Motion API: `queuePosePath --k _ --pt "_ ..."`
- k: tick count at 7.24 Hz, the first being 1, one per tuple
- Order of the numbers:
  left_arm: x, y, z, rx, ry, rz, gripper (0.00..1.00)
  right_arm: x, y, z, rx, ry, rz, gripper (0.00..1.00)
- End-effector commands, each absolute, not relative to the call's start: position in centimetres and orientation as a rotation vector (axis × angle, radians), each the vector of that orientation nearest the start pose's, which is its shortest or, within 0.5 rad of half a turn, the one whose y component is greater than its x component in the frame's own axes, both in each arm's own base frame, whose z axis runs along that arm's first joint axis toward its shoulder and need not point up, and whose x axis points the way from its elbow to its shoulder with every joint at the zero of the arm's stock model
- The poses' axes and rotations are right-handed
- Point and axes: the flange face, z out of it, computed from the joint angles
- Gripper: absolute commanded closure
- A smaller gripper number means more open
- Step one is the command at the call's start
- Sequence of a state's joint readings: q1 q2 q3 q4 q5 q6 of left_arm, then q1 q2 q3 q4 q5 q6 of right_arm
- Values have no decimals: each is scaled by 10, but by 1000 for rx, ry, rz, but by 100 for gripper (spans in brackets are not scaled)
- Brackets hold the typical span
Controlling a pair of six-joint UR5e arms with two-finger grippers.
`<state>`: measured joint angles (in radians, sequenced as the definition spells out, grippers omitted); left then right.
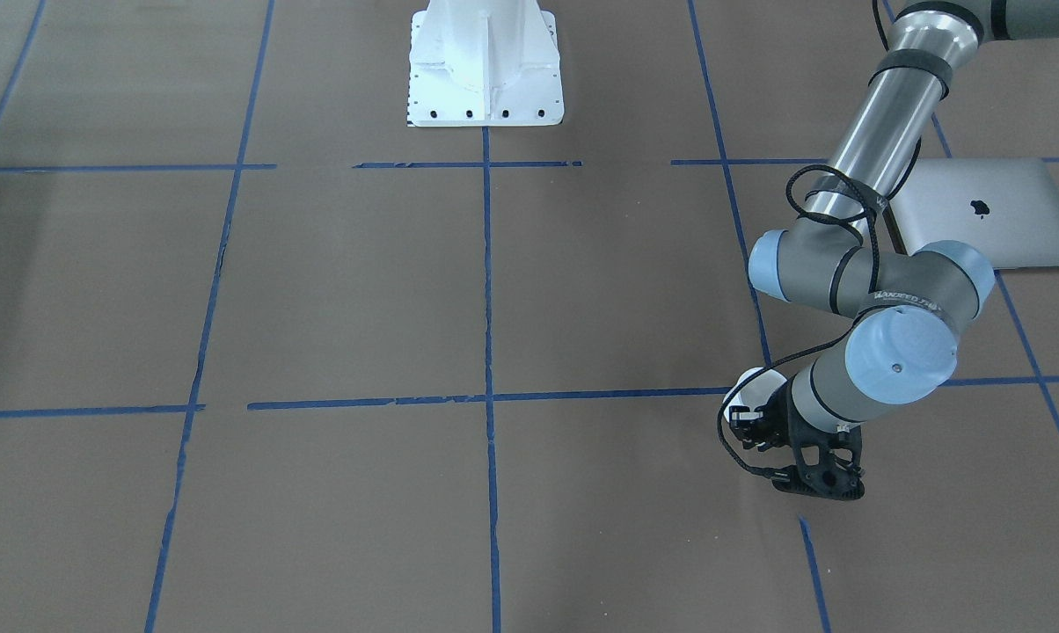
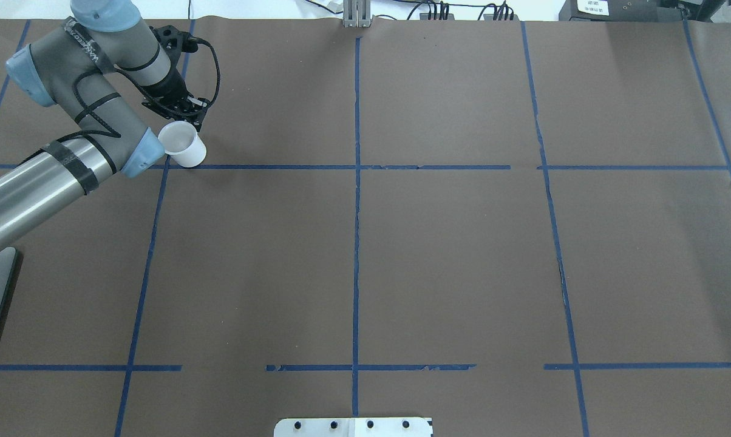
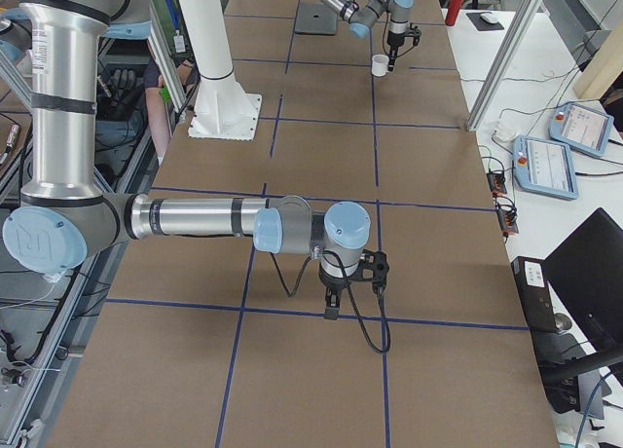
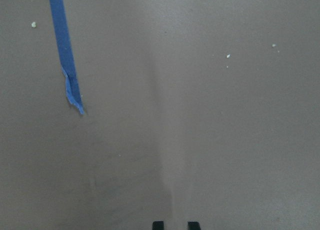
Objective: Place cup on laptop
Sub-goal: 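Lower the left gripper onto the white cup and close on it, then lift the white cup with the left gripper and carry it toward the laptop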
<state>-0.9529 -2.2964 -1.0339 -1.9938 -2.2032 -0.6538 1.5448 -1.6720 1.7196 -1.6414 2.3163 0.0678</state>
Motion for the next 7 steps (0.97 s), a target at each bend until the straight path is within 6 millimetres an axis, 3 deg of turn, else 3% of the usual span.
queuePosePath --k 1,3,6,7 --pt "386 -697 407 127 853 145 100 54 -448 642 -57 -744 48 0" --pt "348 -705 386 130 837 109 100 54 -448 642 -57 -744 48 0" --pt "258 -658 371 89 780 47 100 54 -448 642 -57 -744 48 0" --pt "220 -639 390 88 765 5 100 54 -448 642 -57 -744 48 0"
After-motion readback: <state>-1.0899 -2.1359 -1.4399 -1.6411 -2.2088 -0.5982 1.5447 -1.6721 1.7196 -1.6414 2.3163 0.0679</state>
